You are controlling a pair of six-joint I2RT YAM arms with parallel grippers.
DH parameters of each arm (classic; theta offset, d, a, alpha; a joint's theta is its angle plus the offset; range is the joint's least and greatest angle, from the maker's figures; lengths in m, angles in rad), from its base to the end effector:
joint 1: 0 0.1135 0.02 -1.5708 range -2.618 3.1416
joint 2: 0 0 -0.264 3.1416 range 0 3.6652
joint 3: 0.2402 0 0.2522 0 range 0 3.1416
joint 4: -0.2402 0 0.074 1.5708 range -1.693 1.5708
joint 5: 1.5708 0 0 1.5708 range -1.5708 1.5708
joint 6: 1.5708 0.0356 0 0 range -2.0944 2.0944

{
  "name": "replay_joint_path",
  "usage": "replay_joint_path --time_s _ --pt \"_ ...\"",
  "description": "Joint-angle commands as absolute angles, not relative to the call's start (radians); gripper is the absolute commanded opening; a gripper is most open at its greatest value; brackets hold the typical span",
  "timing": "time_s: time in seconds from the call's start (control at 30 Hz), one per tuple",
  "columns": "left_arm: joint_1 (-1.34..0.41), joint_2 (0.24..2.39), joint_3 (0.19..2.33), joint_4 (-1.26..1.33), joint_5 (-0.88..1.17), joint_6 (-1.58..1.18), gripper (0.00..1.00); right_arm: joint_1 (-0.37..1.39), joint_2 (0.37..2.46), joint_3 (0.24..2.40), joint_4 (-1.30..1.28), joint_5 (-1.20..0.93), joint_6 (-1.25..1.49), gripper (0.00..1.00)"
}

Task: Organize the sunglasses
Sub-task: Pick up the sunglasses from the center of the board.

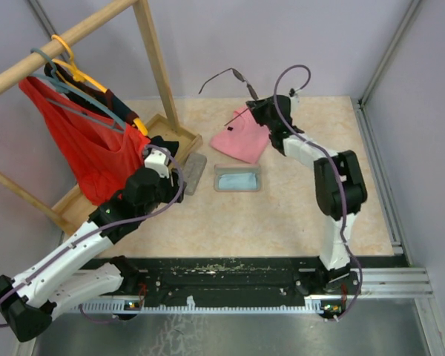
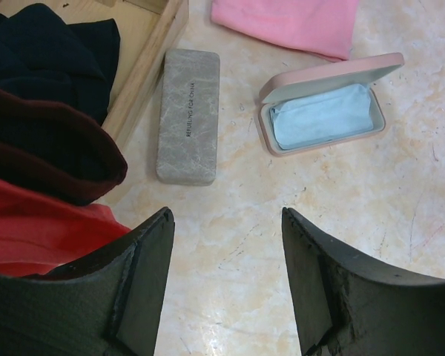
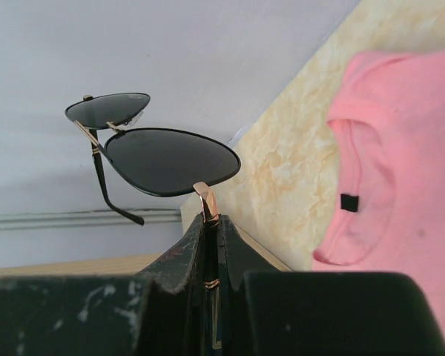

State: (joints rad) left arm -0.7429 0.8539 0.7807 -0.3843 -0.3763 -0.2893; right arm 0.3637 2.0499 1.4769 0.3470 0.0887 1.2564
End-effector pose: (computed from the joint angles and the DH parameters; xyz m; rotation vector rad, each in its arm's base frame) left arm 0.1498 -0.1198 0.3071 0.2179 1.9933 -0.2818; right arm 0.4560 0.1702 0.2409 0.8941 1.7105 1.0533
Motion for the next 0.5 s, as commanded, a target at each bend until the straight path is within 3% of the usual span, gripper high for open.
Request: replay_joint_path --time_s 0.0,0.47 --pt "-0.733 0.842 0.778 -0.366 -0.399 -0.267 0.66 0.317 1.788 1.34 0.334 0.077 1.111 0.0" --pt "-0.733 0.934 0.906 -0.356 -0.414 -0.252 0.66 0.081 1.098 0.856 -0.091 -0.279 0.857 0.0"
